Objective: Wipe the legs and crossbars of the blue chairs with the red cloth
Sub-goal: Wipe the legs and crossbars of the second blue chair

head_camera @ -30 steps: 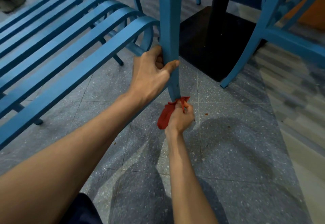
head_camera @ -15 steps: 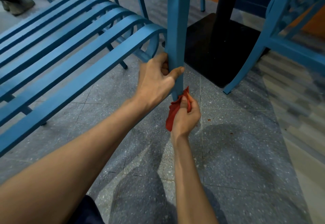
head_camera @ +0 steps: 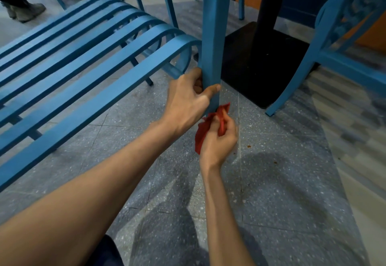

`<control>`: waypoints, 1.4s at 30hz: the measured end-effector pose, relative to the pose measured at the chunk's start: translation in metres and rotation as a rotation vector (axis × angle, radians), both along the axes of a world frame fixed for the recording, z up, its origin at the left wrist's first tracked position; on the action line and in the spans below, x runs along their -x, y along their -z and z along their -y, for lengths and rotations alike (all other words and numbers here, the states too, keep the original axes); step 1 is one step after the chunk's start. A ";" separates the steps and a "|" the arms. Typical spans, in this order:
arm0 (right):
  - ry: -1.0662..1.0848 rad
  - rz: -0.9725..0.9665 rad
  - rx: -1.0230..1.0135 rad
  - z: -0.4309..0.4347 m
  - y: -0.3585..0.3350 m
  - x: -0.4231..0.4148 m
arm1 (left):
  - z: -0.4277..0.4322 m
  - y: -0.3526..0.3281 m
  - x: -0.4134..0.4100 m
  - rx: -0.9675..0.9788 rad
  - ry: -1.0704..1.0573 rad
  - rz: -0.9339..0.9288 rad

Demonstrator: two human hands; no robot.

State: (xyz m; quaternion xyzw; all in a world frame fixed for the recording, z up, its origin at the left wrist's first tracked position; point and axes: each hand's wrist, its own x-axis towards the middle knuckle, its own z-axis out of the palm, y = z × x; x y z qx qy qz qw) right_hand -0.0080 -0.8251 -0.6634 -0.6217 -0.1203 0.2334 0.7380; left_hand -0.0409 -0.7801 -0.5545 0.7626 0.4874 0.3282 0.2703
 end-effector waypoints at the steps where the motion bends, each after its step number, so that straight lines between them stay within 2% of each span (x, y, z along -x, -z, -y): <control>1: -0.009 -0.006 0.033 0.001 0.007 -0.001 | 0.000 0.000 0.000 0.003 0.003 0.001; 4: -0.049 -0.068 0.181 -0.006 0.024 -0.018 | -0.001 -0.002 -0.001 0.007 0.005 0.008; 7: -0.091 -0.052 0.222 -0.013 0.011 -0.032 | -0.001 -0.001 -0.001 0.006 0.002 0.022; 12: -0.030 0.090 -0.013 -0.001 -0.027 -0.020 | -0.001 0.000 0.000 -0.019 0.010 0.008; 15: 0.002 0.148 -0.039 0.008 -0.011 -0.007 | -0.001 0.000 0.000 -0.020 0.020 0.002; 20: -0.092 -0.008 0.128 0.006 0.036 -0.010 | -0.003 0.000 0.000 -0.011 0.027 0.023; 24: -0.095 0.007 0.237 -0.009 0.020 -0.024 | -0.004 0.001 0.000 -0.021 0.022 0.025; 29: -0.006 0.115 0.028 -0.004 -0.026 -0.016 | -0.003 0.002 0.001 -0.039 0.022 0.007; 32: 0.064 0.175 -0.020 0.000 -0.014 -0.002 | -0.004 0.003 0.001 -0.044 0.029 0.008; 36: 0.105 0.213 0.121 0.001 0.016 0.001 | -0.005 0.004 0.001 -0.056 0.031 -0.011; 39: 0.003 0.090 0.306 -0.008 0.026 -0.016 | -0.005 0.003 0.001 -0.048 0.023 -0.007; 42: -0.067 0.071 0.319 -0.019 0.009 -0.032 | -0.004 0.002 0.001 -0.040 0.027 -0.003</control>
